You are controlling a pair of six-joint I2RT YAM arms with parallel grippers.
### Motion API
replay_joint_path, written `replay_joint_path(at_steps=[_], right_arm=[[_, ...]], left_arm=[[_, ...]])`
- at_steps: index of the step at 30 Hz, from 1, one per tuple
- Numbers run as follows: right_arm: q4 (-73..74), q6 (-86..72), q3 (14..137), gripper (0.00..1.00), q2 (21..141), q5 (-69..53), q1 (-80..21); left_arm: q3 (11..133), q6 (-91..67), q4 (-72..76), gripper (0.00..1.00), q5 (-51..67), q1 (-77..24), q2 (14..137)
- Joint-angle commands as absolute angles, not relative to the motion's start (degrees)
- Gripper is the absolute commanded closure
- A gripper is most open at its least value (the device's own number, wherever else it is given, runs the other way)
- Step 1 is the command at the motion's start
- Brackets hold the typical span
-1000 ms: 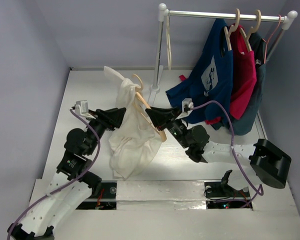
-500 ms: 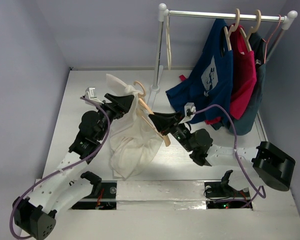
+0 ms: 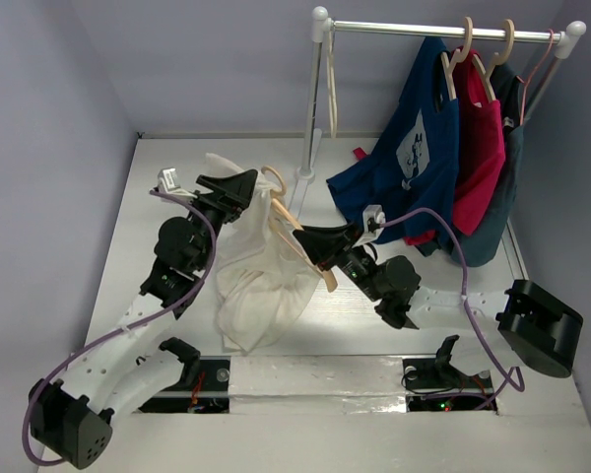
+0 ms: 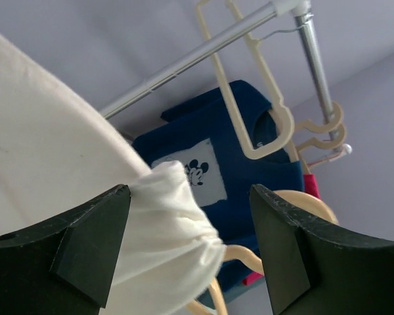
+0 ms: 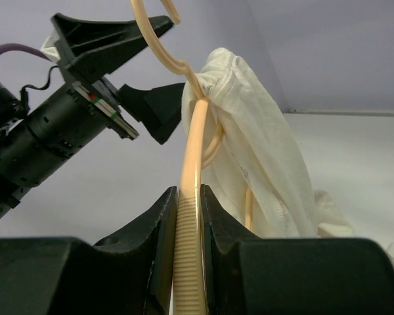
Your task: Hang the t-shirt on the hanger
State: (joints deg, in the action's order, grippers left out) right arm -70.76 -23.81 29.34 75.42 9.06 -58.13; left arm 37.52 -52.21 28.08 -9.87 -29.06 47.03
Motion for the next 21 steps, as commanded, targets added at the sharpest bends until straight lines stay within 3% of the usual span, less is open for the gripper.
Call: replay_joint_path(at_steps=[1,10,21], right_arm=[[-80.3,-24.2,30.1,1.00,73.6,7.1,-57.9],[-75.3,-22.6,32.8,1.00,73.5,5.3,-57.9],[-70.2,-24.6,35.8,1.00,76.5,3.2,-57.9]], left_arm=[[39.1,-53.2,30.4,0.29,-10.2,-28.3,49.9],[40.6,-55.8,33.7,0.35,-5.7,-27.8,55.5],[34.4,-57.9,40.8,0.74,-7.6,-27.8,51.8]])
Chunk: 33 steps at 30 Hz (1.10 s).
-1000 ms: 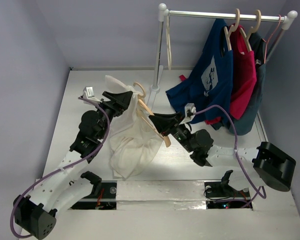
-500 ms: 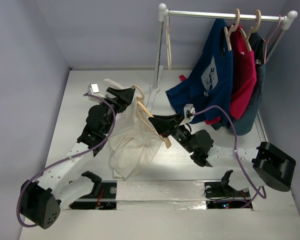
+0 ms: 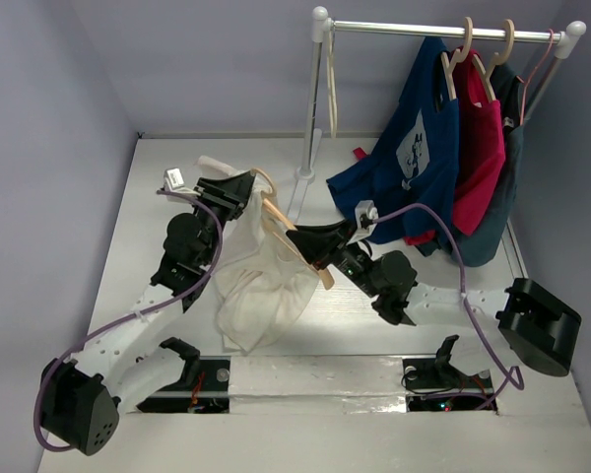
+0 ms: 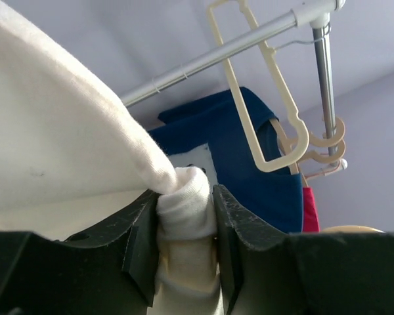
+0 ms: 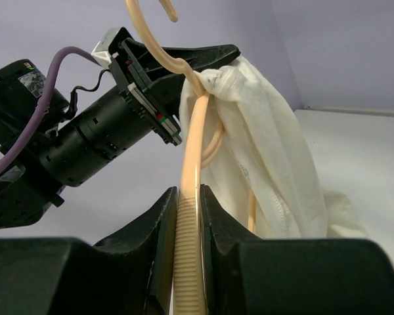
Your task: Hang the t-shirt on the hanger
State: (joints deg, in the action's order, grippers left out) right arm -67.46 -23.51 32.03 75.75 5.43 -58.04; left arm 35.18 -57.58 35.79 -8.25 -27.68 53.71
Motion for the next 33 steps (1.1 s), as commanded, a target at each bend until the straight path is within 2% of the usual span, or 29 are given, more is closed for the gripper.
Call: replay_joint_path(at_steps=[1,2,5,10,11,12,14,15,18,20,26,30,33], right_arm=[[-70.4,-24.9,35.7,1.00,76.7,3.3,-57.9],[-70.3,-25.1,35.7,1.00,76.9,3.3,-57.9],[-69.7,-25.6,36.2,1.00,77.4,3.2,-57.9],[-67.1,-25.9,35.7,1.00,75.9,3.3,-57.9],[-66.5,-26.0,35.3,0.97,75.4,3.2,-57.9],[-65.5,-25.9,34.8,0.85,74.6,3.2,-57.9],[-60.6,-25.7,34.5,0.72,72.1,3.7,-57.9],[-59.2,-25.3,33.9,0.59,71.1,3.5,-57.9],[-52.8,-24.4,33.3,0.43,67.1,3.4,-57.9],[-48.4,-23.7,32.9,0.40,65.2,3.9,-57.9],[-41.6,-21.9,31.0,0.40,61.0,6.3,-57.9],[-36.8,-21.5,29.3,0.54,61.8,9.7,-56.9],[-37.0,-22.5,26.2,0.55,64.3,10.4,-55.1]], left_arm=[[34.3,-57.9,40.6,0.77,-7.7,-27.8,51.5],[34.1,-57.7,40.4,0.88,-8.0,-27.8,51.1],[33.6,-57.3,39.5,1.00,-8.5,-27.8,50.1],[32.6,-57.7,38.5,1.00,-9.3,-27.8,48.2],[32.5,-57.7,38.1,1.00,-9.5,-27.8,47.3],[32.5,-57.7,37.5,1.00,-9.7,-27.3,46.8],[32.8,-57.7,36.8,1.00,-9.6,-27.2,45.4],[32.9,-57.7,36.3,1.00,-9.5,-26.7,44.9],[33.7,-57.9,35.2,1.00,-8.8,-26.7,44.1],[33.7,-58.4,35.3,1.00,-8.3,-26.2,43.8],[33.0,-60.0,36.5,1.00,-6.4,-25.6,43.2],[32.7,-61.2,36.6,1.00,-5.2,-24.4,42.2],[33.0,-63.0,36.7,1.00,-3.5,-23.3,40.8]])
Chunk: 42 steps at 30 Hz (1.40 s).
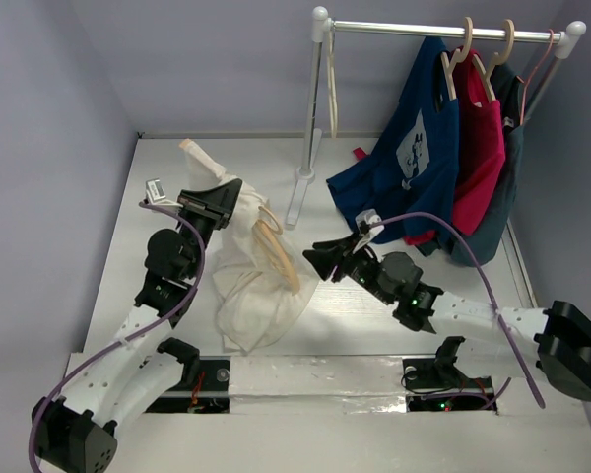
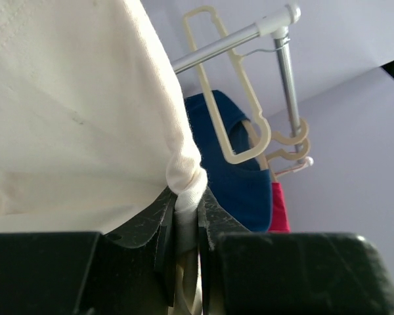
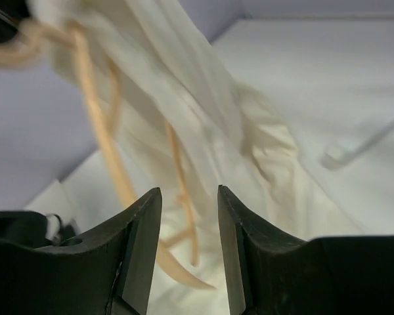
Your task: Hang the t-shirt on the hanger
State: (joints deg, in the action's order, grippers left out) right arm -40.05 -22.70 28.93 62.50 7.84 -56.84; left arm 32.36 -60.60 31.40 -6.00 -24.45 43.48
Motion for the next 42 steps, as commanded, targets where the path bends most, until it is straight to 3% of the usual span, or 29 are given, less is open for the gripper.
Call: replay_joint_path(at_steps=[1,9,16,20,23,24,25,34,42], right_arm=[[-38.7,-22.8,25.5,0.55,65.1,9.3,-54.5],[-41.8,-20.6,27.8,0.32,75.8,-3.2,-53.3],[-43.3,-17.3,31.8,0.30,80.9,-5.7,-52.8],[-44.8,-17.4,33.8,0.44,85.9,-9.3,-52.8],[-49.6,-18.7,32.1,0.75,87.5,-8.8,-52.8],[-50.5,-19.1,31.4,0.93,88.1,-8.3,-52.8],[-51.2,-19.5,30.4,1.00,88.2,-7.9,-52.8],[-56.5,-26.5,20.1,1.00,85.3,-7.6,-54.6],[-51.5,-29.3,16.1,1.00,80.8,-4.3,-58.7]], left_arm=[[33.0,-63.5,36.7,1.00,-3.1,-23.3,40.4],[34.2,-65.2,35.3,1.00,-1.3,-22.1,38.4],[33.7,-66.4,35.7,1.00,-0.4,-21.6,38.0],[33.9,-66.9,36.3,1.00,-0.3,-21.1,38.2],[33.8,-67.6,37.7,1.00,1.6,-20.5,38.4],[33.4,-67.8,38.7,1.00,1.8,-20.5,38.5],[33.1,-68.1,41.5,1.00,2.2,-20.5,38.5],[36.6,-65.2,46.8,1.00,-1.7,-18.2,40.3],[40.3,-60.3,48.3,1.00,-3.2,-16.6,45.6]])
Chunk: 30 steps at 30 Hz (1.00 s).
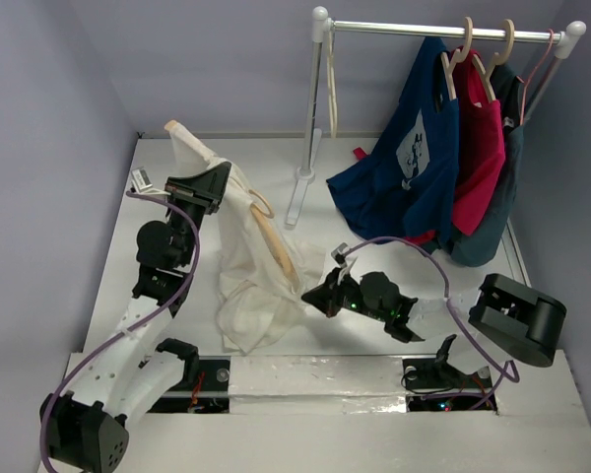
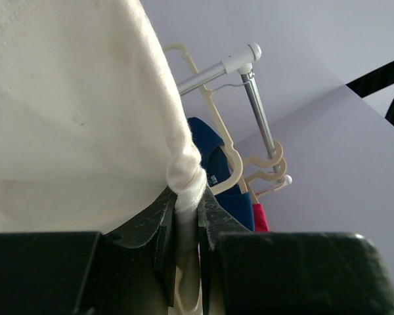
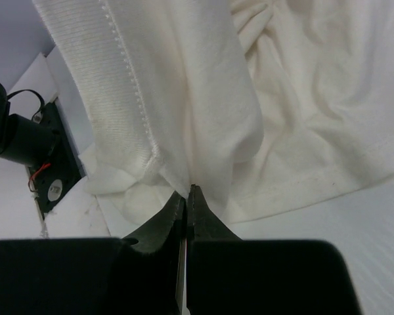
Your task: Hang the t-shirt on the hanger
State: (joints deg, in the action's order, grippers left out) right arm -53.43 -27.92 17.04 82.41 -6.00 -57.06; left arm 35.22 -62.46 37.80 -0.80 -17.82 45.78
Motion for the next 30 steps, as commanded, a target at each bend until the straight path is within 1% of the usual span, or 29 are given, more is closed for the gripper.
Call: replay_joint_path(at_steps=[1,5,6,10,13,19,21,22,23,24,26,27,29,30], right_arm=[[-49.9,-29.4,15.6,1.00,79.9,-3.8,-59.5],[-45.5,-29.8,14.2,1.00,72.7,-1.2,-59.5],[-43.6,-29.4,14.5,1.00,69.0,-0.5,-59.5],[-32.5,-28.1,19.3,1.00,64.3,-1.6,-60.7],[-28.9,-27.9,24.2,1.00,64.5,-1.8,-62.3],[-23.9,-29.0,35.1,1.00,72.1,-0.4,-67.6],[-22.2,-28.8,37.5,0.94,74.3,3.4,-69.5],[-20.4,-28.9,39.1,0.85,74.6,4.6,-70.0],[-19.7,-29.0,39.5,0.79,74.7,5.7,-70.0],[-19.1,-29.4,39.5,0.65,74.1,7.1,-70.0],[-15.7,-30.1,39.5,0.51,73.0,8.6,-70.0],[-12.3,-30.3,39.6,0.40,71.6,9.7,-70.0],[-9.1,-30.3,40.2,0.35,70.1,10.8,-70.0],[-7.8,-30.0,40.3,0.35,69.0,11.7,-70.0]], left_arm=[[40.3,-59.9,48.6,1.00,-3.2,-16.6,45.8],[40.3,-57.1,48.8,1.00,-1.2,-16.6,46.1],[39.9,-56.5,48.7,1.00,-0.8,-16.6,45.9],[35.6,-58.7,51.8,1.00,1.8,-16.6,45.7],[30.9,-62.7,56.0,1.00,4.3,-16.6,46.0],[24.5,-67.8,57.3,1.00,9.1,-17.1,46.0],[22.3,-68.6,56.0,1.00,9.4,-17.1,44.1],[21.8,-68.4,54.1,1.00,9.5,-17.1,43.3],[21.2,-67.9,53.1,1.00,9.4,-17.1,42.6],[20.1,-67.9,52.2,1.00,9.6,-17.1,41.1],[19.1,-67.5,49.6,1.00,9.5,-17.1,39.9],[18.4,-66.7,48.3,1.00,9.3,-17.1,39.2],[17.6,-66.5,48.0,1.00,9.3,-17.1,38.8],[16.8,-66.4,48.2,1.00,9.4,-17.1,39.1]])
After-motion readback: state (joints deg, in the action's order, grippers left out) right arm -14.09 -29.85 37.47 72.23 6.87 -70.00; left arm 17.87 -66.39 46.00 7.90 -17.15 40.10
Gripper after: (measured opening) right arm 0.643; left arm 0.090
